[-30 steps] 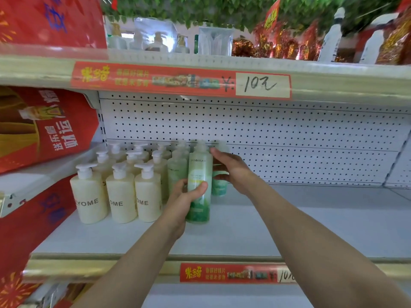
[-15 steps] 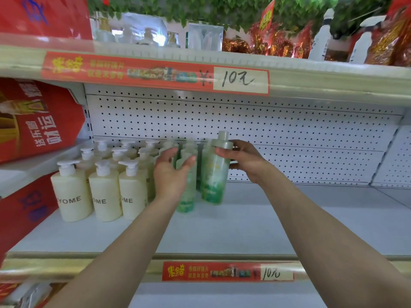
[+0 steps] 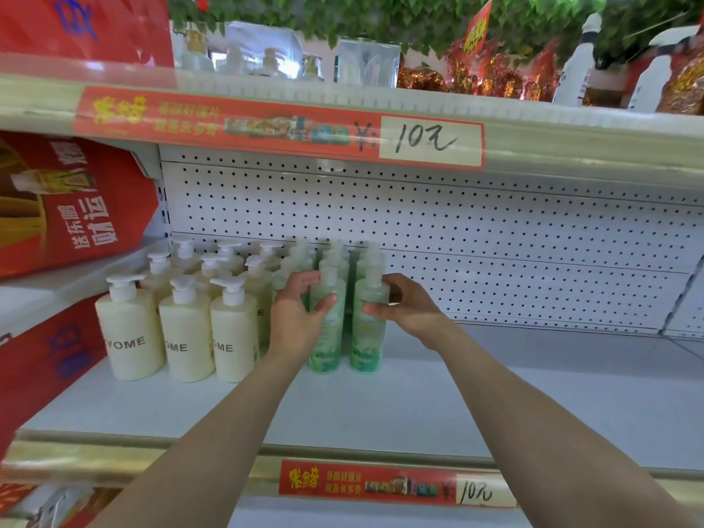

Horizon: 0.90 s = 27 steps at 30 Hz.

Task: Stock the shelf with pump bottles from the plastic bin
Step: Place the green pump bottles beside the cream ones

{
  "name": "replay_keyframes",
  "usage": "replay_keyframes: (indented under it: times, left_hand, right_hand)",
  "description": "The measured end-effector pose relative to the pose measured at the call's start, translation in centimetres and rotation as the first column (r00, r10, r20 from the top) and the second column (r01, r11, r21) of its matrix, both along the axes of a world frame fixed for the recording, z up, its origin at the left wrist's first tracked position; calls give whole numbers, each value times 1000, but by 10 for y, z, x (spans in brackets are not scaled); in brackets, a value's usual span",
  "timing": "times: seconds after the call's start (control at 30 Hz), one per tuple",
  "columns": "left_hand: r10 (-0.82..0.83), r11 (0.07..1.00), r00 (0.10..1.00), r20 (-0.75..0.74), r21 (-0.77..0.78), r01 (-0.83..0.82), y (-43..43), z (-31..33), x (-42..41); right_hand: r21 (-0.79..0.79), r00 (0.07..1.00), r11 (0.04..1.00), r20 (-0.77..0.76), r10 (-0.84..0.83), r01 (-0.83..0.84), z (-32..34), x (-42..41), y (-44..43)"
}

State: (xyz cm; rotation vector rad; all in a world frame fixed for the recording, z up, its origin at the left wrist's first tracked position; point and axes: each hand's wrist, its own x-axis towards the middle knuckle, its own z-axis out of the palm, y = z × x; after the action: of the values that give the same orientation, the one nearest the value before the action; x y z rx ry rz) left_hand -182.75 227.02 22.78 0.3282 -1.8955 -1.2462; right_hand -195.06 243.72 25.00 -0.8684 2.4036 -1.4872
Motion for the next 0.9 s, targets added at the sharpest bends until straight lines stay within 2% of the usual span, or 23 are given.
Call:
replay_keyframes:
  times: [0.47,0.7,0.83,0.9]
  left_hand:
    - [40,999,999,1,-28,-40,0,-10,-7]
    - [53,996,991,120,-84,-43,3,-2,1]
    - [67,987,966,249,-158,-28,7,10,13]
    - [118,968,948,294,-249,-44,14,20,23]
  right_hand:
    - [48,1000,999,-16,-2,2,-6,-8,0]
    - [111,998,992,-23,-64,66,1,6,0]
    - [145,985,978,-106,-138,152,16,24,7]
    - [217,952,953,-265,-152,213,27,37,18]
